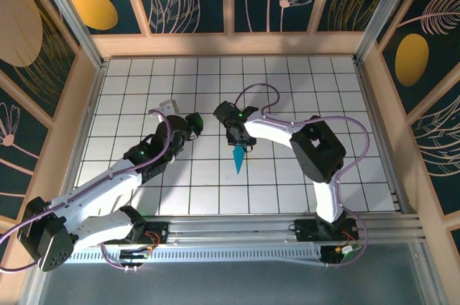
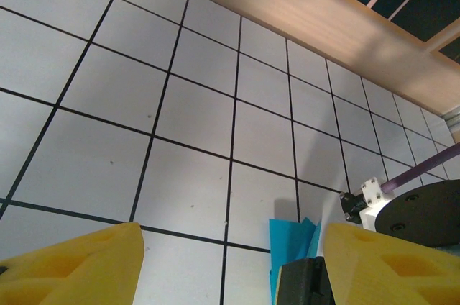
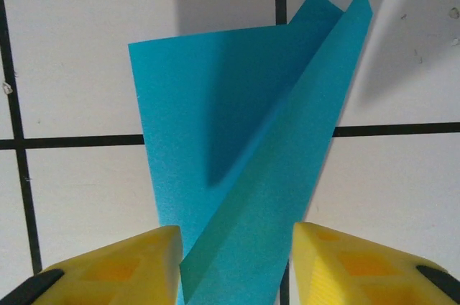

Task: Fold a paper plane with a square sheet of paper (fold left side to right side)
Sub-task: Turn over the paper plane at the center of the table.

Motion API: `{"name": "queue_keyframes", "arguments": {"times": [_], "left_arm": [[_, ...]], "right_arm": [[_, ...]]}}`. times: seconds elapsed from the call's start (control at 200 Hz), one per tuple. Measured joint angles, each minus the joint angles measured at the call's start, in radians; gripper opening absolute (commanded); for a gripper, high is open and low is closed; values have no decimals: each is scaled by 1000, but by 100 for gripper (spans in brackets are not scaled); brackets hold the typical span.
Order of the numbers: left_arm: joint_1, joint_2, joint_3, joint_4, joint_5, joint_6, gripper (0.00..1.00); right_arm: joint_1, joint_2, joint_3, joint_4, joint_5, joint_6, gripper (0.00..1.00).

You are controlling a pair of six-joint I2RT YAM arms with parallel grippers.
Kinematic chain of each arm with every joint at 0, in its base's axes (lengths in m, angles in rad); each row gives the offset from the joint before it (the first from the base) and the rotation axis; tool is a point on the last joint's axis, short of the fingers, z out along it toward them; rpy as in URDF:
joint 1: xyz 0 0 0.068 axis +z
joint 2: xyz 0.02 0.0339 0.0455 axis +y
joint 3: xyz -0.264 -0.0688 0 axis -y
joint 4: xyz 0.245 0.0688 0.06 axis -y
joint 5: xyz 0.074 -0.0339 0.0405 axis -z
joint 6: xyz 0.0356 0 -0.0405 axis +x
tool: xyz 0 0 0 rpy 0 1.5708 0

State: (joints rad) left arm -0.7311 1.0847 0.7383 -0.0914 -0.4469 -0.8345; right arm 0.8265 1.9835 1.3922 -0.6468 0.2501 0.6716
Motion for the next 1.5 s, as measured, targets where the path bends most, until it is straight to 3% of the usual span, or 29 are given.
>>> {"name": "queue_keyframes", "arguments": {"times": [0.305, 0.455, 0.586, 0.756, 0.946, 1.066, 1.211, 1.351, 1.496], "left_arm": [[0, 9, 0, -23, -8, 1, 69], [15, 11, 16, -39, -3, 4, 76], [79, 20, 43, -40, 59, 3, 80], [204, 56, 55, 4, 263, -8, 80], [321, 146, 54, 153, 594, -50, 72], [325, 234, 55, 288, 818, -92, 58], [322, 351, 54, 454, 1039, -164, 51], [296, 407, 56, 529, 1140, -200, 51], [243, 444, 99, 532, 1176, -195, 51]], "right_arm": [[0, 0, 0, -21, 24, 6, 1], [2, -17, 0, -42, 45, 7, 0], [1, -100, -12, -35, 57, -7, 0], [-64, -346, -148, 107, -37, -66, 0], [-304, -627, -454, 444, -354, -71, 0], [-414, -710, -609, 631, -556, -22, 0], [-461, -724, -676, 773, -740, 20, 0], [-461, -724, -687, 853, -847, 45, 0], [-461, -723, -687, 900, -892, 53, 0]]}}
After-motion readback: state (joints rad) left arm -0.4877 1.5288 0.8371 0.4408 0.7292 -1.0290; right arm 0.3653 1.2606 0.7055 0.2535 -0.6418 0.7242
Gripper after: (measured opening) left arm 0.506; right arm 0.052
